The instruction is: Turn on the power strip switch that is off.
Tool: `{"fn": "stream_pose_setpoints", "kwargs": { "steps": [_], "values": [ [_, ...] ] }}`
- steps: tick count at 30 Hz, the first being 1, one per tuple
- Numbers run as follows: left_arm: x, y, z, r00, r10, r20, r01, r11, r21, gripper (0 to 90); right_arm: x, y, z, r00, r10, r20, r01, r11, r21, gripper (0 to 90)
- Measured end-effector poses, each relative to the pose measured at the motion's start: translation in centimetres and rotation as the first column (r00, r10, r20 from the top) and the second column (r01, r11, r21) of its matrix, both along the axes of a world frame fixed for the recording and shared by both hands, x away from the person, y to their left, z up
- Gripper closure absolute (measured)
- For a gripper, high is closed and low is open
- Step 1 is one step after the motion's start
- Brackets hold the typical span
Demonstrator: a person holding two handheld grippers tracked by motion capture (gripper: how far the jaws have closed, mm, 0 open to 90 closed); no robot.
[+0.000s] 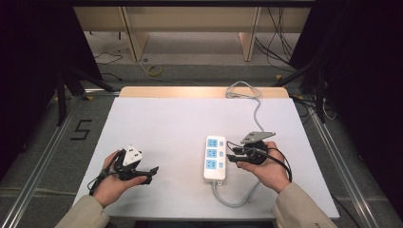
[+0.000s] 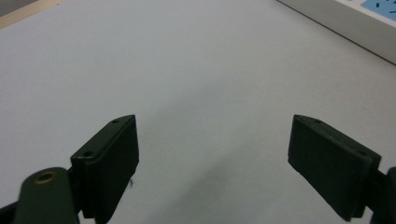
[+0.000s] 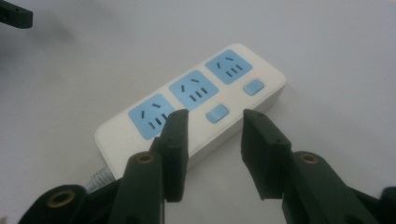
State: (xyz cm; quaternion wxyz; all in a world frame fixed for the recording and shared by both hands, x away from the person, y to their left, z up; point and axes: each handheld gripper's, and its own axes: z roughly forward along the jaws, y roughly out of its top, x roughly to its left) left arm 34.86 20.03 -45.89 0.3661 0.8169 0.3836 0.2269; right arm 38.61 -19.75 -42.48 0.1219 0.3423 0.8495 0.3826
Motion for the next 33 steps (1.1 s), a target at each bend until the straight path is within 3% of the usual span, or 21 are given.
{"fn": "stream_pose_setpoints", "kwargs": {
  "steps": [9,20,33],
  "values": [
    [-0.1,-0.1,0.0,1.0000,-0.002,-0.004,0.002,1.0000,-0.004,16.2,-0.5,-1.4,0.3,0.9983,-0.028,0.051,0.027,0.999,0.024,53.7],
    [-0.3,-0.2,0.1,0.9999,-0.011,-0.005,0.011,0.9999,-0.007,16.1,-1.0,-3.3,0.4,0.9939,-0.072,0.083,0.069,0.997,0.044,49.1],
    [-0.6,-0.3,0.1,0.9996,-0.025,-0.008,0.025,0.9996,-0.010,16.1,-1.8,-4.9,0.0,0.9890,-0.080,0.124,0.070,0.994,0.082,43.2]
  ]
}}
